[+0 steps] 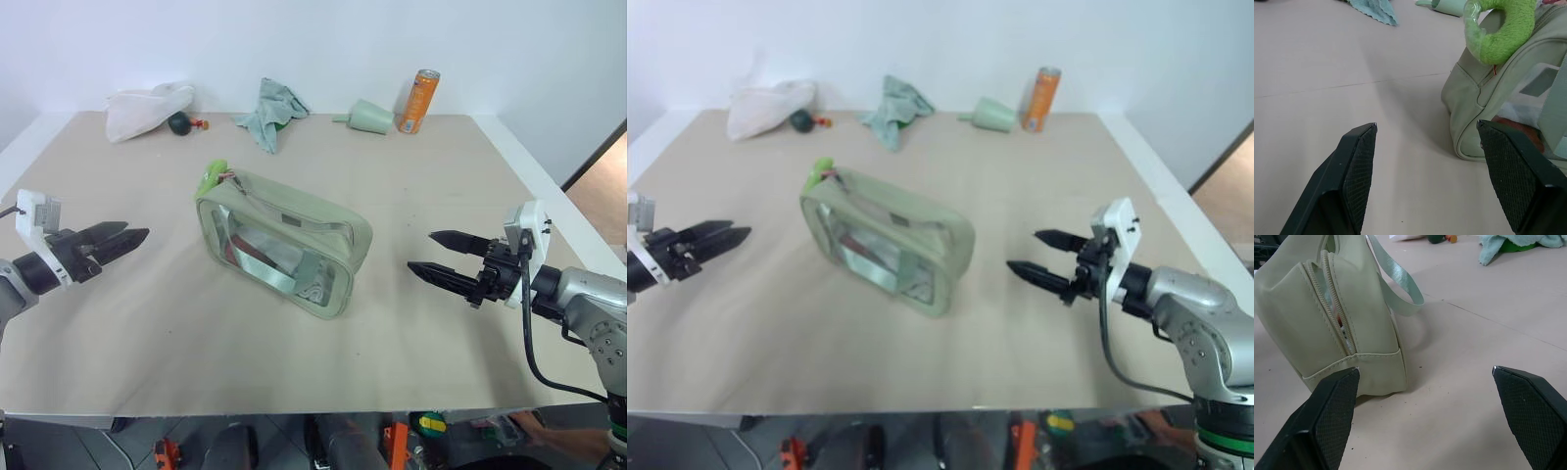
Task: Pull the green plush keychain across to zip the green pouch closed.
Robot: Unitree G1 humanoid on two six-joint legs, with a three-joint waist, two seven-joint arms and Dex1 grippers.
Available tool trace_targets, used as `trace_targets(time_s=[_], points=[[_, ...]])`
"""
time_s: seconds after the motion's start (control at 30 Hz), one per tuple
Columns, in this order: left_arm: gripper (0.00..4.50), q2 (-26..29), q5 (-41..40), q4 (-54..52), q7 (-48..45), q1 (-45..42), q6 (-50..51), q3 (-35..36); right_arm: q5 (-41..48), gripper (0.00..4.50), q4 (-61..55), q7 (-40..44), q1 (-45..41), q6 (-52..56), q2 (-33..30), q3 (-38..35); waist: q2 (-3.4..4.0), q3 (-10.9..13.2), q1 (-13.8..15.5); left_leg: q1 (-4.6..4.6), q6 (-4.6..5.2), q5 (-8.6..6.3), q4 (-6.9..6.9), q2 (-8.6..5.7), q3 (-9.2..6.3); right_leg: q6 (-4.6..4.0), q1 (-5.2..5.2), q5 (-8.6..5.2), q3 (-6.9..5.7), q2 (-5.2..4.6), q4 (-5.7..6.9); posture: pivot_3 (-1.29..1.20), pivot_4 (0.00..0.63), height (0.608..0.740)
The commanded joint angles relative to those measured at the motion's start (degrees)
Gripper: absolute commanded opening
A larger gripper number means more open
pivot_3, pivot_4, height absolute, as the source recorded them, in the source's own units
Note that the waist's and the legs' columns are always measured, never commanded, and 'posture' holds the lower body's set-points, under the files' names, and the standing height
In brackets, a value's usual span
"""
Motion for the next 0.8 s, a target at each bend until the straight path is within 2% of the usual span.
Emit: trace_targets(time_s=[0.03, 0.13, 0.27, 0.43, 0.63, 0.8], points=[[3.37, 1.0, -1.1, -2.0, -1.7, 1.2, 0.6, 1.6, 0.6, 4.5, -2.3, -0.4, -1.1, -0.3, -0.8, -1.0, 0.0, 0.0, 0.0, 0.0, 0.0, 0.0, 0.0, 0.0, 0.0, 0.0, 0.0, 0.0, 0.0, 0.0, 0.0, 0.0, 0.15, 0.74], [3.37, 1.1, -0.8, -4.6, -3.8, 3.6, 0.5, 0.3, -0.9, 4.5, -2.0, -0.6, -1.4, -0.7, -1.1, 0.4, 0.0, 0.0, -0.1, 0.0, -0.02, -0.03, -0.04, 0.01, 0.04, -0.03, -0.03, -0.02, 0.05, 0.01, 0.0, 0.0, 0.15, 0.74], [3.37, 0.3, -1.1, -3.9, -2.7, 2.3, 0.7, 0.7, -1.7, 4.5, -1.8, -0.4, -1.7, -0.8, -1.4, 1.1, 0.0, 0.0, 0.1, -0.03, -0.02, -0.03, 0.0, 0.02, -0.05, -0.04, -0.03, -0.02, -0.05, 0.02, 0.01, 0.0, 0.15, 0.74], [3.37, -0.1, -0.2, -9.2, -7.4, 4.0, -7.4, 1.7, -2.1, 4.5, -1.1, -0.9, -4.9, 0.0, -2.3, 1.1, 0.0, 0.0, 0.0, -0.03, -0.02, -0.02, 0.05, 0.0, 0.0, -0.02, -0.03, -0.01, -0.01, -0.01, 0.04, 0.0, 0.15, 0.74], [3.37, 1.6, -6.0, -13.1, -10.3, 0.0, -4.9, 2.5, 9.3, 4.5, -3.0, 0.1, -17.1, 8.3, -4.1, -0.6, 0.01, 0.0, 0.0, -0.01, -0.02, -0.02, 0.06, 0.01, -0.01, -0.03, -0.04, 0.0, -0.01, 0.04, 0.08, 0.0, 0.15, 0.74], [3.37, 3.3, -9.6, -18.2, -14.1, -2.9, -3.7, 0.8, 14.5, 4.5, -5.9, 1.7, -28.6, 13.1, -3.9, 6.0, 0.04, 0.0, 0.0, -0.03, -0.02, -0.03, 0.0, 0.03, -0.02, -0.11, -0.07, -0.05, -0.02, 0.07, 0.08, 0.0, 0.15, 0.74]])
